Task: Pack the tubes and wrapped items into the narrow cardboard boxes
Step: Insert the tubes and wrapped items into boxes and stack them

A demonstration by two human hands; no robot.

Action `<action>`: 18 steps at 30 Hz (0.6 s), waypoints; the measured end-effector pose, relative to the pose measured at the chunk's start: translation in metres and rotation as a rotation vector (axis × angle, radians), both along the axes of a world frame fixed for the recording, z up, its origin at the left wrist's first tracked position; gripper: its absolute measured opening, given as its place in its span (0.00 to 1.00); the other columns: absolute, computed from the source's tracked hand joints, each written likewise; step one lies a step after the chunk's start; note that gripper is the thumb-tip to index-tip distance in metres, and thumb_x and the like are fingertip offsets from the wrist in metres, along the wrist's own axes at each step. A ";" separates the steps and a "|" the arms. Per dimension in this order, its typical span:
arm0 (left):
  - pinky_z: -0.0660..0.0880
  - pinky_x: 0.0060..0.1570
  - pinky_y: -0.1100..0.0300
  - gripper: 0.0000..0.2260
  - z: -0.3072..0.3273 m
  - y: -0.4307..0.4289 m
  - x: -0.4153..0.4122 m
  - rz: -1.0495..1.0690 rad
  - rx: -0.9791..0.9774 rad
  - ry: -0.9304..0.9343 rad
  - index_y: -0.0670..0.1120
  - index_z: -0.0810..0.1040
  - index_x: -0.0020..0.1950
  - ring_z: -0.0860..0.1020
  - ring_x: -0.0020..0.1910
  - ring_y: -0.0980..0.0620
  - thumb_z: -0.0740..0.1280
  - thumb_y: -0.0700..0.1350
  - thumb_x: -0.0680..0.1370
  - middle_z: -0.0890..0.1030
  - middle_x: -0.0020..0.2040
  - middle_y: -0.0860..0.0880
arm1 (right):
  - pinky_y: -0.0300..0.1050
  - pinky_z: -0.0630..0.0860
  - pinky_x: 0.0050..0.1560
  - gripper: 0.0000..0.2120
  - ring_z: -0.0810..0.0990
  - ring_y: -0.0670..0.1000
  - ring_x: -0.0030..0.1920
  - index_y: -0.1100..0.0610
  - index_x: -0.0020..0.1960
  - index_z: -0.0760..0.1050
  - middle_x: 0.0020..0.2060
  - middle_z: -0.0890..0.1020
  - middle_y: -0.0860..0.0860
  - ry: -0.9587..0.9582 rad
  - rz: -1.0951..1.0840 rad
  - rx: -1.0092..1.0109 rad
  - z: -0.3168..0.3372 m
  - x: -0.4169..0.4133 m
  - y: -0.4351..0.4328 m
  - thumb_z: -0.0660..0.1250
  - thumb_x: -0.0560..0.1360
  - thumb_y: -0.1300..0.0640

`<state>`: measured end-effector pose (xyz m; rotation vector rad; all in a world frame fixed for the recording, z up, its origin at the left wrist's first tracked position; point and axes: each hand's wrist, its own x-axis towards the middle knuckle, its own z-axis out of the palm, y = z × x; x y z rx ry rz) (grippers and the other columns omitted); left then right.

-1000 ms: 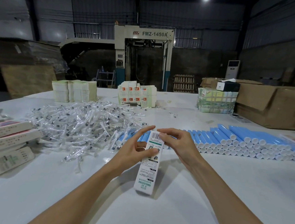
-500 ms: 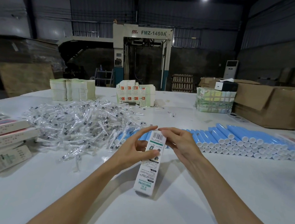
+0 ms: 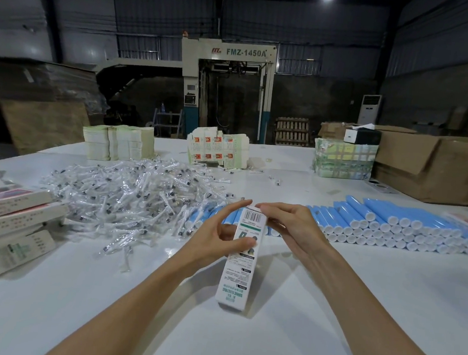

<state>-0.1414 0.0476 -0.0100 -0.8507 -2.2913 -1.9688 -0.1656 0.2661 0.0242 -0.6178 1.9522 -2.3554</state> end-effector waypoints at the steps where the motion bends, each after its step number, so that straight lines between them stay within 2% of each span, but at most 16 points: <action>1: 0.83 0.52 0.55 0.35 0.000 0.000 -0.001 0.004 -0.004 0.001 0.68 0.66 0.79 0.88 0.54 0.44 0.79 0.47 0.79 0.88 0.59 0.44 | 0.41 0.82 0.54 0.06 0.87 0.55 0.56 0.60 0.51 0.88 0.51 0.88 0.60 -0.006 0.008 -0.005 0.000 0.001 -0.001 0.73 0.78 0.60; 6: 0.84 0.50 0.55 0.34 -0.001 0.001 -0.002 0.009 -0.036 0.012 0.67 0.67 0.78 0.89 0.53 0.44 0.80 0.50 0.78 0.89 0.56 0.45 | 0.49 0.84 0.56 0.05 0.87 0.58 0.54 0.61 0.50 0.88 0.49 0.88 0.61 -0.002 -0.044 0.060 0.000 0.003 -0.004 0.73 0.78 0.63; 11: 0.84 0.50 0.55 0.38 0.000 0.001 -0.002 -0.001 -0.037 0.000 0.70 0.66 0.78 0.88 0.53 0.43 0.81 0.48 0.76 0.89 0.57 0.45 | 0.45 0.84 0.51 0.05 0.88 0.58 0.52 0.63 0.49 0.88 0.48 0.88 0.61 -0.027 -0.093 0.023 0.001 0.004 -0.006 0.73 0.78 0.64; 18: 0.84 0.50 0.55 0.36 -0.001 0.004 -0.002 0.011 -0.013 -0.003 0.70 0.67 0.76 0.88 0.51 0.44 0.80 0.47 0.76 0.89 0.56 0.45 | 0.47 0.84 0.53 0.05 0.88 0.57 0.53 0.60 0.49 0.88 0.48 0.88 0.60 -0.003 -0.083 0.044 0.002 0.004 -0.003 0.73 0.78 0.62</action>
